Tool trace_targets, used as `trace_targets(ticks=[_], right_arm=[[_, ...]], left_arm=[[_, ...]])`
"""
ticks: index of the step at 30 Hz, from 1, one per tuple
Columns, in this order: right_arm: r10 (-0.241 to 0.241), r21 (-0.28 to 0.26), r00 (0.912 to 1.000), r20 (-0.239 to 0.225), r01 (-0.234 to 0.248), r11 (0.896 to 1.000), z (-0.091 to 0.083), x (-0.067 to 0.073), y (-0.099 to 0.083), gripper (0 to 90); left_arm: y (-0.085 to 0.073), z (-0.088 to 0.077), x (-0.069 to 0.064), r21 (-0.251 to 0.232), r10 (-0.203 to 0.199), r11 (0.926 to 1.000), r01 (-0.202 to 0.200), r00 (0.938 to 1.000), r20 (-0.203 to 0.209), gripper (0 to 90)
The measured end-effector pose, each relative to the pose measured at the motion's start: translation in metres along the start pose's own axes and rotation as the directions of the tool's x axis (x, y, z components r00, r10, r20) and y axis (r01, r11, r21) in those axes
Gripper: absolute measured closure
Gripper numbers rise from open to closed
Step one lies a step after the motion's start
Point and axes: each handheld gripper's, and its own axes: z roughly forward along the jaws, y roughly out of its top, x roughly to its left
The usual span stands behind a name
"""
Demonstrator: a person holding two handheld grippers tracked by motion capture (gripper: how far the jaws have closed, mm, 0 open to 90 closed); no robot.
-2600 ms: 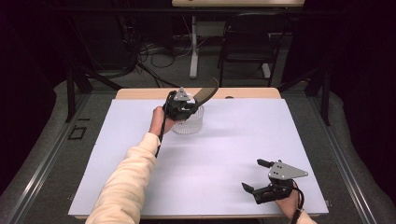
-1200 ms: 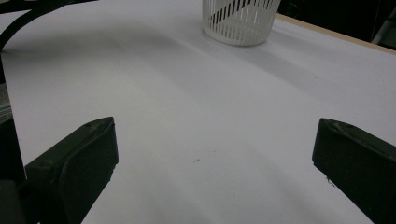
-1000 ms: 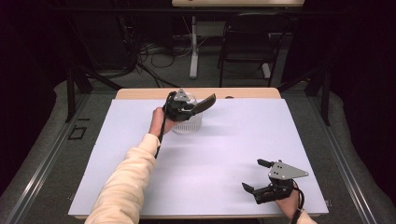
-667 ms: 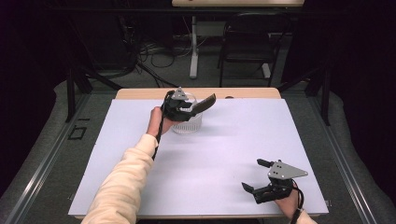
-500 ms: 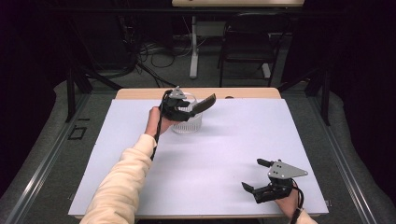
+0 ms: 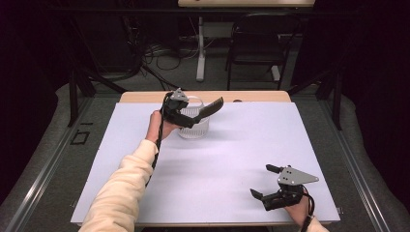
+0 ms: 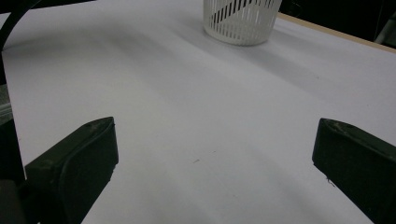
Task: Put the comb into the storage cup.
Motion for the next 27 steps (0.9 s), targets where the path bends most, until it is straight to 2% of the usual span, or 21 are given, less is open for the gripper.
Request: trace_targets(ticks=[9, 17, 27], right_arm=[[-0.007, -0.003, 1.0000, -0.001, 0.007, 1.000, 0.001, 0.001, 0.001, 0.0], [-0.003, 0.001, 1.0000, 0.000, 0.003, 1.000, 0.000, 0.001, 0.001, 0.0], [-0.003, 0.004, 1.0000, 0.004, 0.003, 1.000, -0.001, 0.002, 0.000, 0.0]], left_arm=[[-0.003, -0.010, -0.003, 0.001, -0.008, 1.0000, 0.008, 0.9997, -0.024, 0.3], [-0.006, -0.019, -0.008, 0.008, 0.009, 0.9999, -0.009, 0.9994, -0.032, 0.0], [-0.015, -0.028, -0.016, 0.029, 0.000, 0.9996, 0.001, 0.9997, -0.025, 0.0]])
